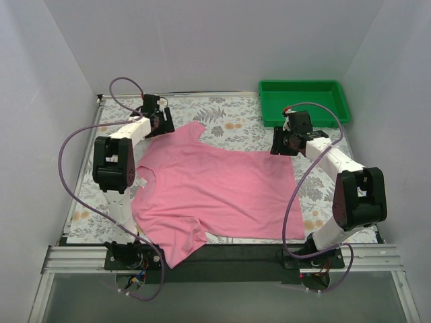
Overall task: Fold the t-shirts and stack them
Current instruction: Flatten the tshirt out
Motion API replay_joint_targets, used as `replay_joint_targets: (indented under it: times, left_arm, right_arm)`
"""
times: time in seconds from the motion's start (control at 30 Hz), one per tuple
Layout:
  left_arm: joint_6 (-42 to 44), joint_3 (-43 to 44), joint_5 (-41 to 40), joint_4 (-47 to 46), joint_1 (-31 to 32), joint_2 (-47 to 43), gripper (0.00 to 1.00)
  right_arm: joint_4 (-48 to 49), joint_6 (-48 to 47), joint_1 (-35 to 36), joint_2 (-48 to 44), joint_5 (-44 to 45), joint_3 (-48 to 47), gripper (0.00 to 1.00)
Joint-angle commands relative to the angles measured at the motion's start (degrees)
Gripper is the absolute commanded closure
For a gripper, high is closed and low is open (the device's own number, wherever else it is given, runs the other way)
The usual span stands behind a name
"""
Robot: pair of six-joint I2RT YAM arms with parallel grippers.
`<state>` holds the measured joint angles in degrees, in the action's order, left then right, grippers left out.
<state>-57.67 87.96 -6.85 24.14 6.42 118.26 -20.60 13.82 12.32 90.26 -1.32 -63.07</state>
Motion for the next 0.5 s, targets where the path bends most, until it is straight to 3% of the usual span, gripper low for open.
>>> replay_joint_targets:
  times: [0.0,0.47]
  left_arm:
    - [11.7,6.1,4.8,-5.2,1.8,0.4,0.32]
    - [17.8,11.8,8.9,-8.8,4.4,10.4,0.44]
  right_arm:
    - [2.8,-1.9,-0.3,1.0,-2.8,-2.5,0.56]
    - [4.0,-3.2,-0.4,1.7,-5.2,0.3,0.56]
